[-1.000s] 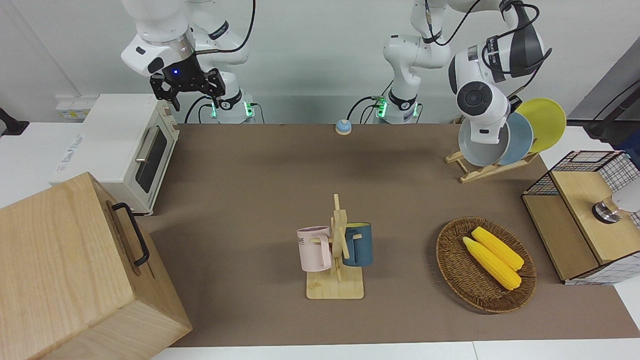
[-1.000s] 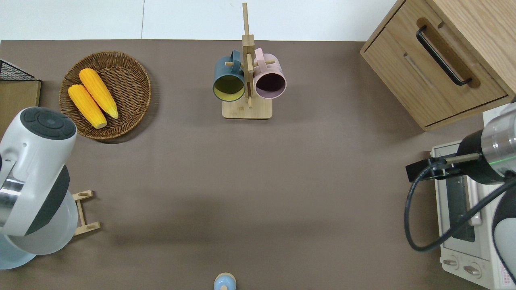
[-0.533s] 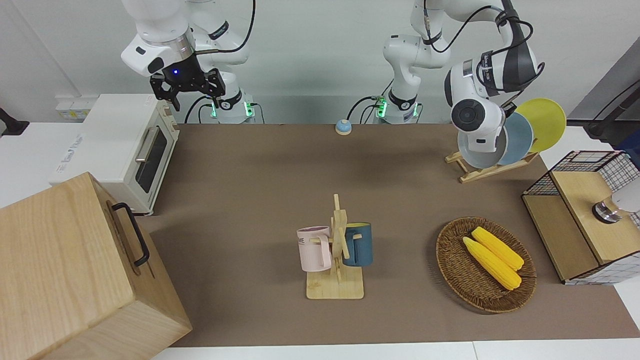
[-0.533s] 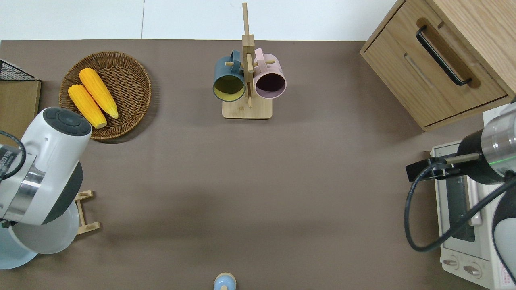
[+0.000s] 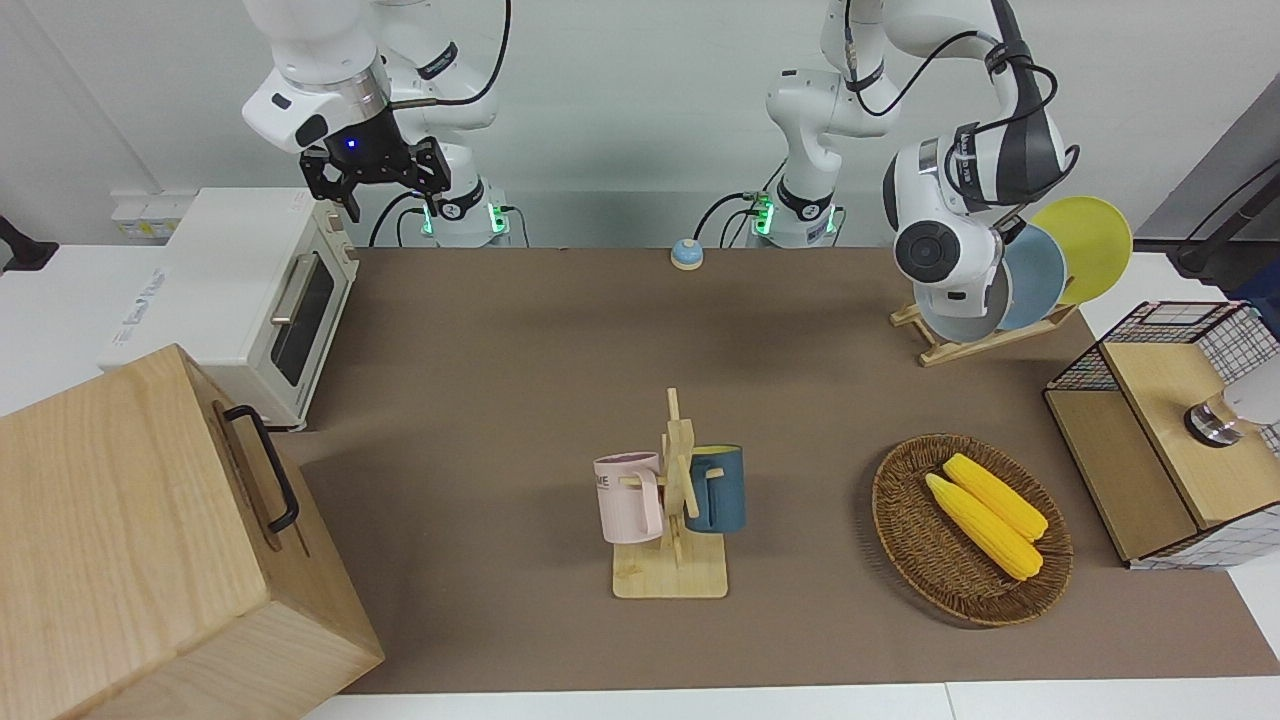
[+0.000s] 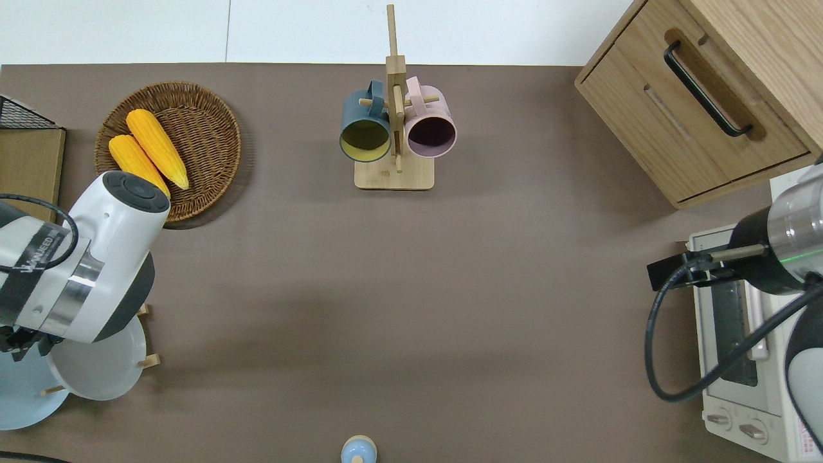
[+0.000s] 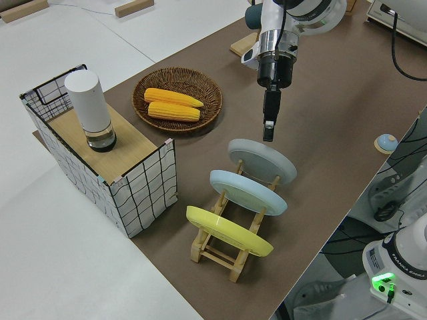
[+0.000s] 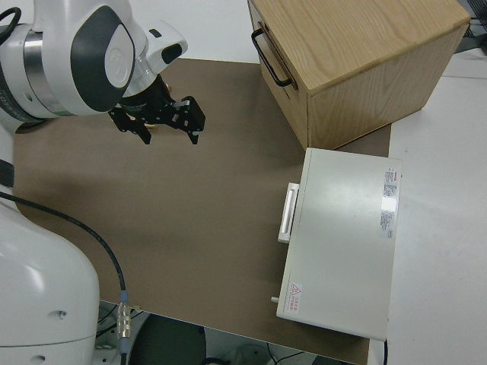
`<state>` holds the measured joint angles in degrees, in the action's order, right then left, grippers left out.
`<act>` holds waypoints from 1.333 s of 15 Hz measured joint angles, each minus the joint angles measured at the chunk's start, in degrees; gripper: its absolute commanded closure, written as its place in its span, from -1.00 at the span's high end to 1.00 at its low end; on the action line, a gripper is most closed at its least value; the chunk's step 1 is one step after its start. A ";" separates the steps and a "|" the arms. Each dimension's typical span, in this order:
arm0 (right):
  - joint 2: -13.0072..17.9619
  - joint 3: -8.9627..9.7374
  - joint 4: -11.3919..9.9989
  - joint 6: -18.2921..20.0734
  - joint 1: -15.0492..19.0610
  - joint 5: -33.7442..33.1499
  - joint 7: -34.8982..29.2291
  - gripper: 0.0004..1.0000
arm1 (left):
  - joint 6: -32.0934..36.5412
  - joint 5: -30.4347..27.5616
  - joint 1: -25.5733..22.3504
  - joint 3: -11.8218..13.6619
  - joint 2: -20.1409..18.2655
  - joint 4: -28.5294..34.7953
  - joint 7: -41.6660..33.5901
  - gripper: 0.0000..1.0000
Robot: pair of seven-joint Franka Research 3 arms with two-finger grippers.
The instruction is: Pick gray plate from table and place it on lower plate rack with left arm
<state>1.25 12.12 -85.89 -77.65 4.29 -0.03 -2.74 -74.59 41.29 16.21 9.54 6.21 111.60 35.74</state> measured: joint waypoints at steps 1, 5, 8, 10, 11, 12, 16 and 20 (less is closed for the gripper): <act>0.00 0.00 0.00 0.00 0.00 0.00 0.00 0.98 | -0.22 -0.07 0.01 -0.09 0.00 -0.11 0.00 1.00; 0.00 0.00 0.00 0.00 0.00 0.00 0.00 0.98 | -3.23 -5.65 0.14 -1.63 -0.38 -2.92 0.01 0.98; 0.00 0.00 0.00 0.00 0.00 0.00 0.00 0.98 | -7.12 -12.33 0.71 -4.92 -1.97 -7.06 0.20 0.97; 0.00 0.00 0.00 0.00 0.00 0.00 0.00 0.98 | -9.62 -15.91 0.89 -6.47 -2.98 -9.51 0.20 0.97; 0.00 0.00 0.00 0.00 0.00 0.00 0.00 0.97 | -10.80 -17.91 0.91 -6.97 -3.42 -10.54 0.20 0.97; 0.00 0.00 0.00 0.00 0.00 0.00 0.00 0.97 | -12.20 -21.05 0.92 -7.30 -4.09 -11.73 -0.01 0.97; 0.00 0.00 0.00 0.00 0.00 0.00 0.00 0.98 | -13.89 -31.17 0.88 -7.31 -6.86 -15.77 -9.03 0.97; 0.00 0.00 0.00 0.00 0.00 0.00 0.00 0.98 | -14.09 -36.47 0.76 -6.77 -8.12 -19.08 -18.99 0.98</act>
<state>1.25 12.12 -85.89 -77.65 4.29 -0.03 -2.74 -88.68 4.82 16.97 2.77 -1.91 92.52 16.75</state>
